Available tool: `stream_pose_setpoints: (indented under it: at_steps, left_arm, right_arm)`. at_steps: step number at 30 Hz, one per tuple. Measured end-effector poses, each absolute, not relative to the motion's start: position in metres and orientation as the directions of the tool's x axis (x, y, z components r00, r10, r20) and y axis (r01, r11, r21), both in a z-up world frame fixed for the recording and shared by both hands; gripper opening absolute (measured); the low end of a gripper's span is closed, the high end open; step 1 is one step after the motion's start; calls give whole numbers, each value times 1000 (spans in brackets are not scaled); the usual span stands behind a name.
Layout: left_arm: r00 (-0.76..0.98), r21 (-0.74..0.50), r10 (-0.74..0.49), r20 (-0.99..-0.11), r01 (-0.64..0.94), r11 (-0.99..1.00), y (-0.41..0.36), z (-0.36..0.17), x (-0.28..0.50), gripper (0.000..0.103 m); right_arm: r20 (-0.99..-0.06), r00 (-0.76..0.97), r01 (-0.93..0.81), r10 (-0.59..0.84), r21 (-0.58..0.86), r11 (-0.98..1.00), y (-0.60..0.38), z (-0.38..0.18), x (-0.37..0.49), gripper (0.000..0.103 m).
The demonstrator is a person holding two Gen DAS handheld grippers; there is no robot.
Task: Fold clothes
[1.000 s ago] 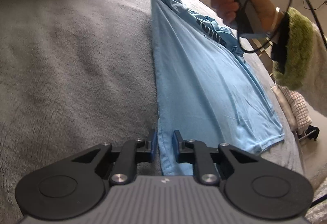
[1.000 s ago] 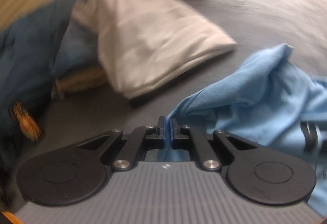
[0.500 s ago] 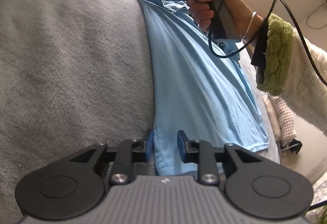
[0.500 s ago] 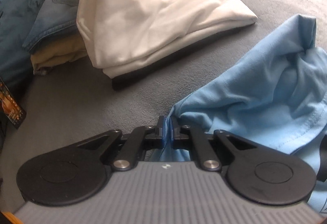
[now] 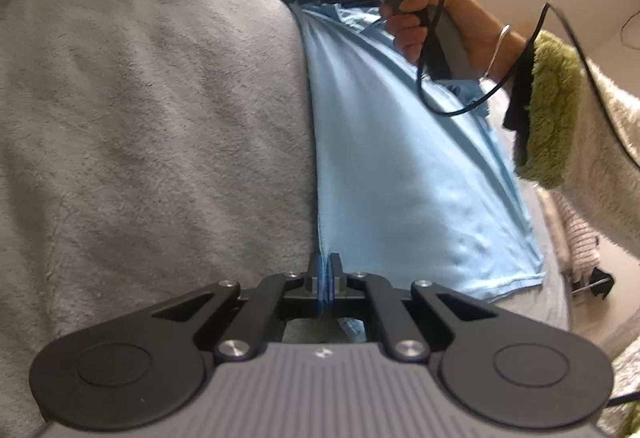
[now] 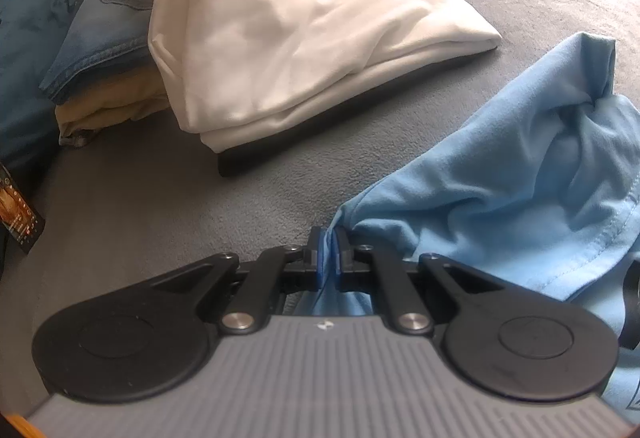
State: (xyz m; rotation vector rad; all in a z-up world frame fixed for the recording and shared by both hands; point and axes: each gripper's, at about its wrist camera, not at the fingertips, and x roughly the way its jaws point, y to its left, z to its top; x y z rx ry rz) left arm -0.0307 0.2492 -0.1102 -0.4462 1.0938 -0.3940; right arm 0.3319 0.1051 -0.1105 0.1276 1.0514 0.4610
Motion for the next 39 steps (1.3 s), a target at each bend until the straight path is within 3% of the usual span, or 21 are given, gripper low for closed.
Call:
stream_pose_setpoints:
  at_steps: [9, 14, 15, 17, 18, 21, 28, 31, 34, 39]
  left_arm:
    - [374, -440, -460, -805, 145, 886, 237, -112, -29, 2]
    - [370, -424, -453, -811, 160, 891, 234, -112, -28, 3]
    - [367, -423, -451, -813, 160, 892, 234, -112, -28, 3]
    - [363, -421, -449, -817, 157, 893, 233, -112, -27, 3]
    - [361, -421, -448, -818, 156, 894, 233, -112, -26, 3]
    - [359, -429, -453, -816, 150, 891, 235, -112, -26, 3]
    - [365, -468, -480, -797, 127, 874, 241, -115, -28, 3]
    - [370, -478, -488, -790, 127, 869, 245, -116, -30, 3]
    - [369, -477, -488, -791, 129, 870, 242, -118, -26, 3]
    - [370, -451, -468, -802, 139, 882, 239, -115, -28, 3]
  right_arm:
    - [-808, 412, -296, 422, 319, 900, 108, -109, 334, 4]
    - [-808, 415, -294, 418, 315, 902, 114, -96, 346, 17]
    - [-807, 430, -298, 404, 295, 908, 119, -93, 349, 20]
    - [-803, 461, -307, 377, 254, 917, 127, -86, 355, 55]
    - [-802, 475, -311, 364, 233, 921, 132, -82, 358, 59]
    - [-808, 490, -341, 327, 167, 925, 142, -75, 360, 59]
    - [-678, 563, -402, 473, 275, 873, 93, -20, 307, 55]
    - [-686, 539, -395, 488, 306, 866, 66, -21, 272, 31]
    - [-709, 506, -378, 490, 328, 866, 42, -29, 235, 15]
    - [-766, 413, -455, 493, 295, 840, 52, -68, 183, 10]
